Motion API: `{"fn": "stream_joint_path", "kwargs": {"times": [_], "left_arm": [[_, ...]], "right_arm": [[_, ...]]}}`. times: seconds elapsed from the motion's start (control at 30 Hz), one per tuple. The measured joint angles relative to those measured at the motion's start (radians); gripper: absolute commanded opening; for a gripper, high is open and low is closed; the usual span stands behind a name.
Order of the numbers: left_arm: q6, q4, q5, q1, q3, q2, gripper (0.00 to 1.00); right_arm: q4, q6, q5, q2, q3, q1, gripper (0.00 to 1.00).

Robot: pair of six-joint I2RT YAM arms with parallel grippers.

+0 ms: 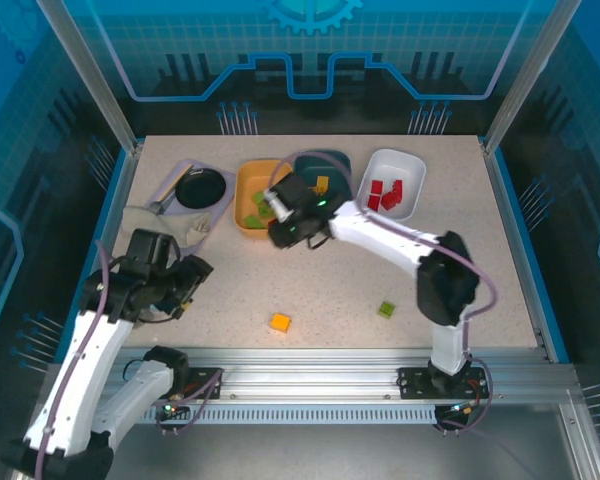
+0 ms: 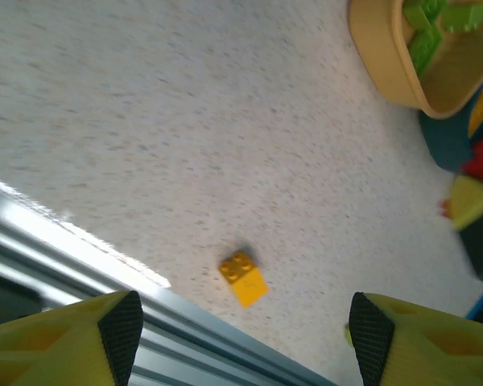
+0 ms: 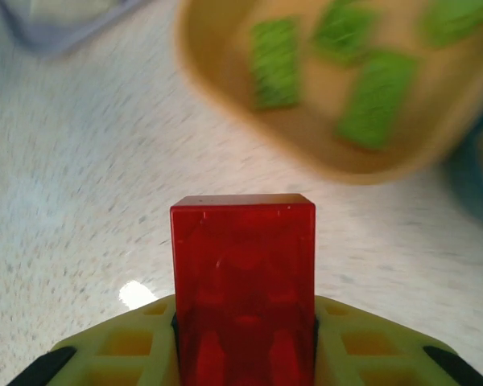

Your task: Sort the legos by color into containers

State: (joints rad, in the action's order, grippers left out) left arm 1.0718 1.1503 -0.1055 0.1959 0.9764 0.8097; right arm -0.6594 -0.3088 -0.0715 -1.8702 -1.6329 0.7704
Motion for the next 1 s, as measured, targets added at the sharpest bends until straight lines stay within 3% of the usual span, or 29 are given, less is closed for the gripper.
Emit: {"fn": "stream_joint_path", "kwargs": {"times": [0.17,0.43,0.77,1.0], "left_arm": [[-0.002,-0.199,-0.072,0.095,0.013,0.194,0.72],[-0.029,-0.436,-0.122,0.208,0.218,0.528,0.72],[-0.087,-0.562,-0.174,0.234,0.590,0.901,0.72],[-0.107,-0.564,-0.189,0.236,0.832,1.086,0.72]], "right_arm": [[0.002,-0.067,0.005,0.092,0.028,-0.227,0.29],[-0.040,-0.169,0.004,0.020,-0.037,-0.476,0.29],[-0.070,-0.253,0.021,-0.277,-0.320,-0.618,0.30],[-0.145,-0.272,0.035,-0.525,-0.628,-0.672,0.31]]}}
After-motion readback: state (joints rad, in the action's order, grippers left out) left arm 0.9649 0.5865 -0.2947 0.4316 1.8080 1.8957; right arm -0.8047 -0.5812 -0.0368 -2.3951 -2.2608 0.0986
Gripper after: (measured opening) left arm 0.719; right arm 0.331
